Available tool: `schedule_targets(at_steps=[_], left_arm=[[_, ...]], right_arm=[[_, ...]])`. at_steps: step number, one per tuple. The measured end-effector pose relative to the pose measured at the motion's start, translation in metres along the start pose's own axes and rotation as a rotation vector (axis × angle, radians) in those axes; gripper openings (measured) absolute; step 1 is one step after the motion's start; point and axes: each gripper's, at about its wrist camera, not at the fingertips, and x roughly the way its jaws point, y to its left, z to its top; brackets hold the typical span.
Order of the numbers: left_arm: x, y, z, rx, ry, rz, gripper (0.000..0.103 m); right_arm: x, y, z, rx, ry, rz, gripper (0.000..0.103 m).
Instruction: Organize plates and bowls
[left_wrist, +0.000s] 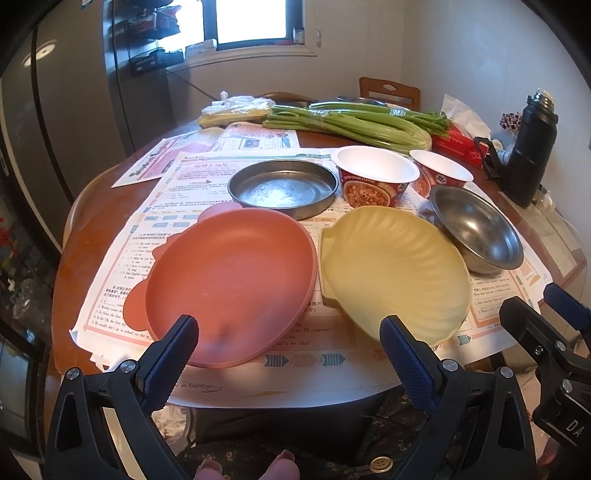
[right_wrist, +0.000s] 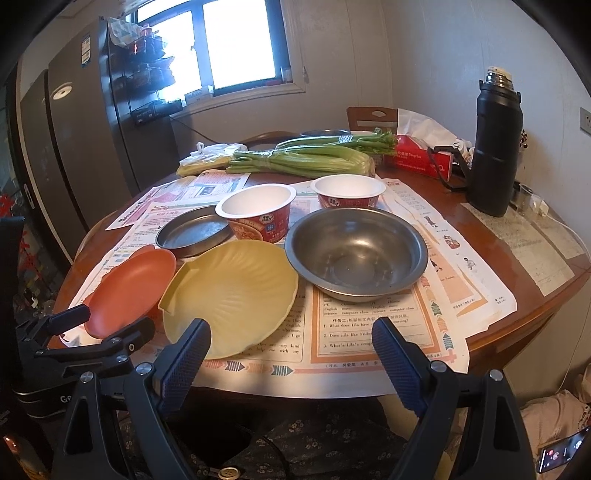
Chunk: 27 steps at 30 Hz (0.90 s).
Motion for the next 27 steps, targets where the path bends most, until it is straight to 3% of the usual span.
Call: schedule_targets(at_steps=[14,27], left_arm=[[-0.003,0.018,0.004,-0.037,-0.028,0.011,0.099],[-0.003,0.067,0.005,-0.138,-0.043,0.057,0.099]], right_arm=[[0.004,0.009,0.002,-0.026,0.004,-0.001,0.088],[0.016,0.044,0.014,-0.108,0.017,0.060,0.088]])
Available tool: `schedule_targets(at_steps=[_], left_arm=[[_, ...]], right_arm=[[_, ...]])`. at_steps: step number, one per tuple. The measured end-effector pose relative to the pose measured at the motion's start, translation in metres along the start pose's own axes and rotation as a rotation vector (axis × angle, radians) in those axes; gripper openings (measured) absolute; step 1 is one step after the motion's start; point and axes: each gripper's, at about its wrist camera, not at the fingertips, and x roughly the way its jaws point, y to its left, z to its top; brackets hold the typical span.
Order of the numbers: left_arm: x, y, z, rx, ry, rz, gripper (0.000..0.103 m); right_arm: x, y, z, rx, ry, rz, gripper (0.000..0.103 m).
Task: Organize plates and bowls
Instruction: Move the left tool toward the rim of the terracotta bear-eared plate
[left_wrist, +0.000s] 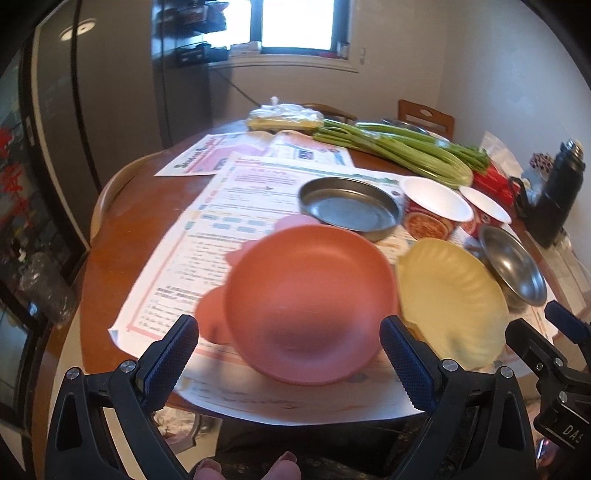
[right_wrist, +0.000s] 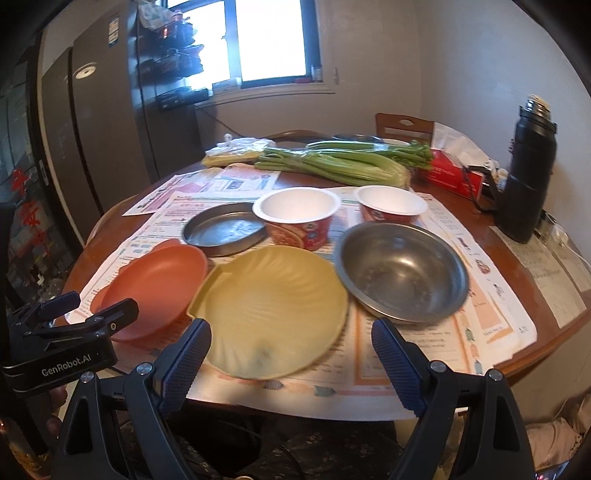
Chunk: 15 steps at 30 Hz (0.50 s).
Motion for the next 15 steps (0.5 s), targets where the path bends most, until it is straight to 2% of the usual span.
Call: schedule_targets(at_steps=[7,9,15], left_arm=[[0.006,0.034,0.003,-0.072,-0.009,0.039,0.099],[0.007,0.041,0.003,-0.078,-0.019,0.052,0.099],[0.017,0.057,0.001,-0.110,0.000,0.041,0.099]], right_arm=[[0.009,0.022,0.013,-0.060,0.012,0.049,0.086],[0.012,0.028,0.019,-0.072,0.017,0.086,0.085],[0.031,0.050,0.038,-0.136,0.052,0.162,0.085]])
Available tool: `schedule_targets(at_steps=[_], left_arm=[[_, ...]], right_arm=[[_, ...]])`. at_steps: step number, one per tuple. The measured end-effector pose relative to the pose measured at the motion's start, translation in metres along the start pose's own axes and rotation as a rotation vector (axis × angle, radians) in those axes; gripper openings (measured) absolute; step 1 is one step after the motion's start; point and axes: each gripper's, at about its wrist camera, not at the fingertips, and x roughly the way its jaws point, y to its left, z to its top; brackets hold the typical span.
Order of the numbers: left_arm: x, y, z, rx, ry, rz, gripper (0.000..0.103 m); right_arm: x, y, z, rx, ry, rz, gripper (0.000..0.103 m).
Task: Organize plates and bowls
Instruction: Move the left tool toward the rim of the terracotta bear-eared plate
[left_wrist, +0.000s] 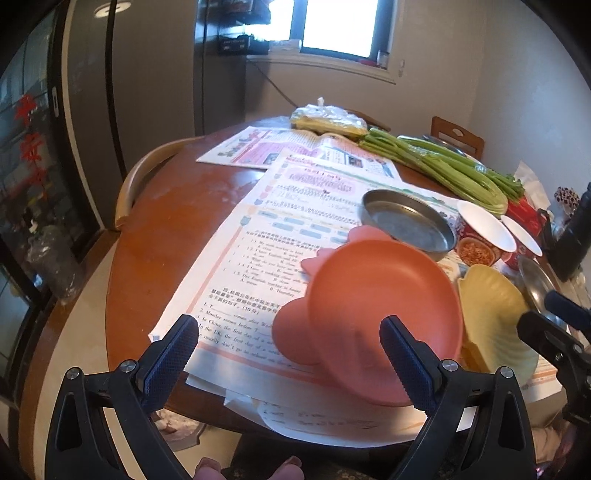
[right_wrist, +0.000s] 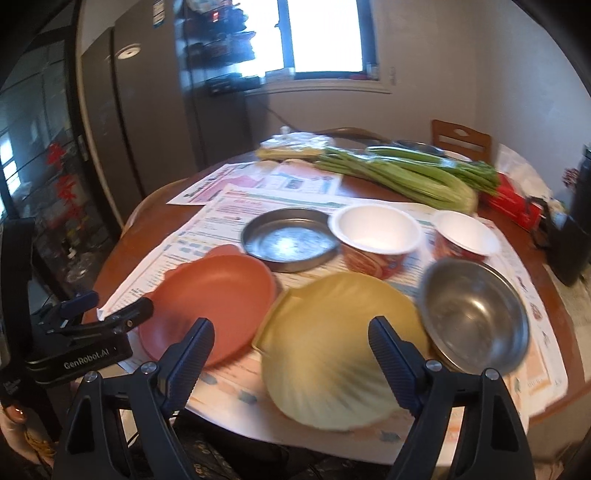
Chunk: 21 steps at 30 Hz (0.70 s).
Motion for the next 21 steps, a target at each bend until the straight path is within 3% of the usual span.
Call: schedule_targets(at_steps=[8,12,21], left_arm=[[0.020,0.010,-0.003,-0.021,0.057,-0.004,0.099],[0.025,0.011,-0.002,-0.020,0.066,-0.004,0.099],[0.038,0.001,-0.002,0.016,0.104,-0.012,0.099]], right_arm=[[0.039,0.015,0.024,-0.104,0.075,0.065,0.084],[0.057,0.025,0.029,-0.162,0.112,0.081,0.079],[0.098,0.027,0.038,-0.151,0.192,0.132,0.068]])
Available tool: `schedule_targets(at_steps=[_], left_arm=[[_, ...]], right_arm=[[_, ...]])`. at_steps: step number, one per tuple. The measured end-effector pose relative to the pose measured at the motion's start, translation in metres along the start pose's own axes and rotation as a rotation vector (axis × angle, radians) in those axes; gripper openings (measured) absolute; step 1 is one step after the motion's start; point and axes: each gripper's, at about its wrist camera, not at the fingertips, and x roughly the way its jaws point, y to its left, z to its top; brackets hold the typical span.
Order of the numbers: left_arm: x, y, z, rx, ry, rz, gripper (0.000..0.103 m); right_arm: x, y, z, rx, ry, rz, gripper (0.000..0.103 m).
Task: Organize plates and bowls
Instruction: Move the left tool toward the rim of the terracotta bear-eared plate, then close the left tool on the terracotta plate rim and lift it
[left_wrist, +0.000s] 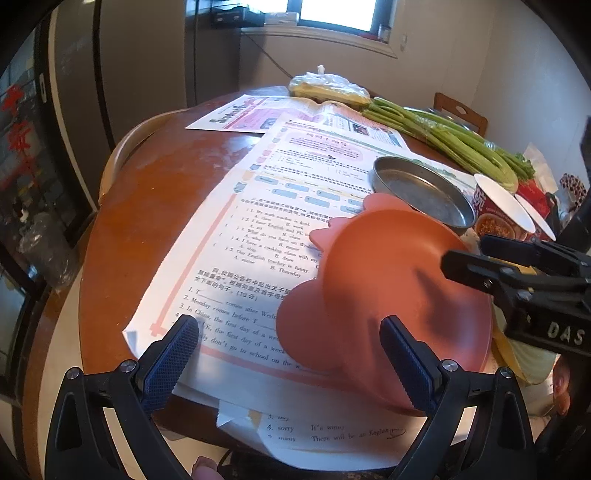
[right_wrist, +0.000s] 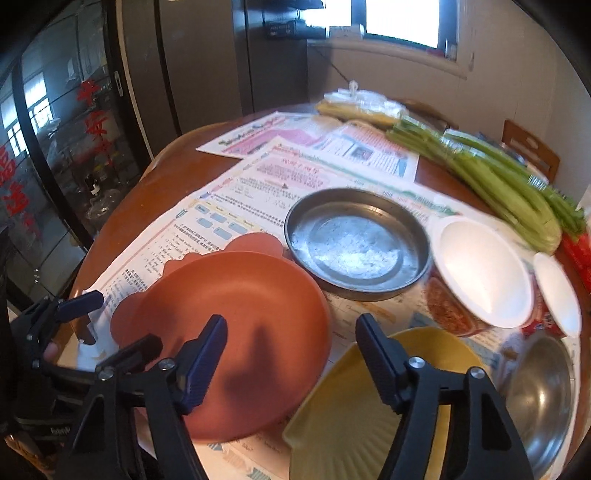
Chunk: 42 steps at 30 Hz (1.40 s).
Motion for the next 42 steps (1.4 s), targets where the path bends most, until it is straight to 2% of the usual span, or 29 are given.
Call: schedule_targets(at_steps=[7,9,12,15,20,24,25,31,36,42], left_arm=[[0.008,-0.008,0.000,0.024,0.016,0.010,0.098],[0.008,-0.008,0.001,0.016,0.014,0.011,0.096],[0.007,-0.005,0.000,0.008,0.012,0.015,0.093],[0.006,-0.006,0.000,0.007,0.015,0.014,0.092],[0.004,-0.008,0.000,0.018,0.007,0.013,0.074],[0.003,-0.007,0.001,0.010,0.003,-0.001,0.066],[0.002,-0.006,0.001,0.010,0.001,-0.010,0.060],[0.001,0.002,0.004,-0.024,0.008,-0.030,0.059],[-0.002,0.010,0.007,-0.052,-0.008,-0.008,0.059],[-0.005,0.021,0.018,-0.070,-0.041,0.014,0.059]], right_arm=[[0.014,-0.003,0.003,-0.006,0.020,0.002,0.054],[0.019,-0.004,0.003,-0.012,0.024,-0.009,0.046],[0.023,-0.002,0.002,-0.027,0.027,-0.022,0.042],[0.025,0.000,0.001,-0.028,0.031,-0.034,0.041],[0.025,-0.002,0.001,0.004,0.037,-0.010,0.041],[0.025,0.002,0.001,0.009,0.032,0.008,0.041],[0.024,0.005,0.000,0.002,0.030,0.012,0.041],[0.022,0.014,-0.004,-0.009,0.025,0.004,0.042],[0.020,0.017,-0.006,0.021,0.040,0.054,0.042],[0.017,0.027,-0.002,0.021,0.030,0.063,0.042]])
